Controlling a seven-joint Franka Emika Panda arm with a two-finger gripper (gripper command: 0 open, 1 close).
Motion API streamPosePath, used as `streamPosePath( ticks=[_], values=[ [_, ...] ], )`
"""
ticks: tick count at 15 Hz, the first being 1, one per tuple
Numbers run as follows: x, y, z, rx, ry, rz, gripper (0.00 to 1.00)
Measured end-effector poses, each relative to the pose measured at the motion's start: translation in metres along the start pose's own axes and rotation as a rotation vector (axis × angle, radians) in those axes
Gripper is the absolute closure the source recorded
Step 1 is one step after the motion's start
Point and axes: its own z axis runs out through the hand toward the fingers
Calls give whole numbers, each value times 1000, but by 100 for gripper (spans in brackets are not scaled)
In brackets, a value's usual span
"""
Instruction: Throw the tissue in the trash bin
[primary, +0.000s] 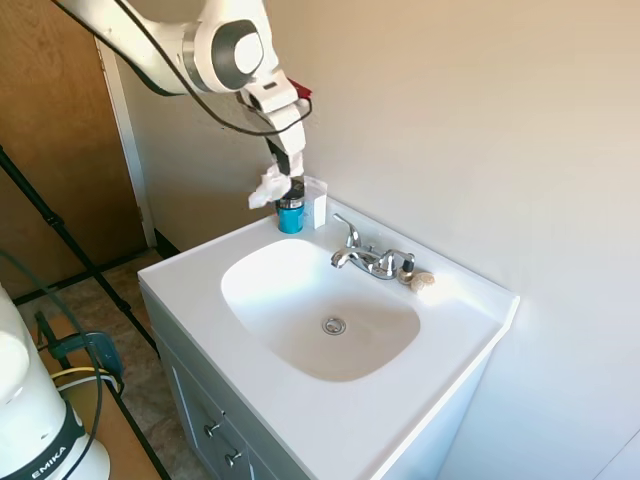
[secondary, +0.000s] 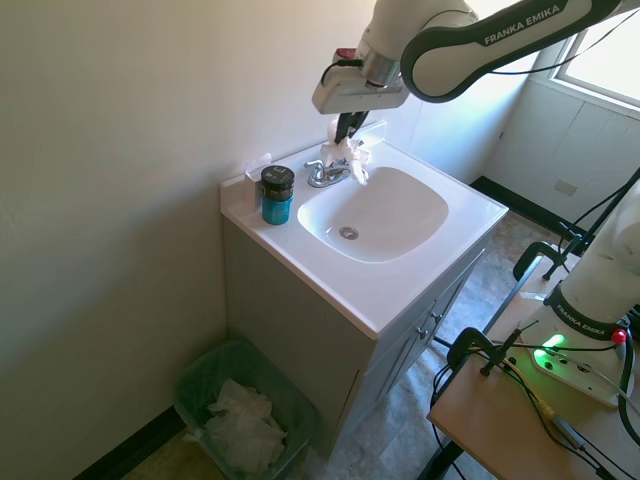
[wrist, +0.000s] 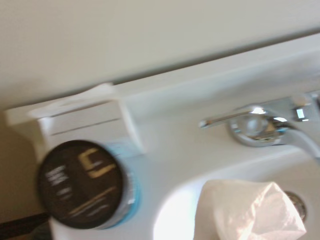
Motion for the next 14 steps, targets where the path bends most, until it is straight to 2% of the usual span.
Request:
streamPosePath(
  ticks=[6,9,12,13,14],
  values=[
    [-114,-70,50,-30,-63,-117,100],
    [-152,-90,85,-54,-97,-149,100],
    [-174,-105,120,-90,-103,-167,100],
    [-180,-109,130,-106,-104,-170,0],
    [-187,-112,138,-123,-107,-171,0]
  ],
)
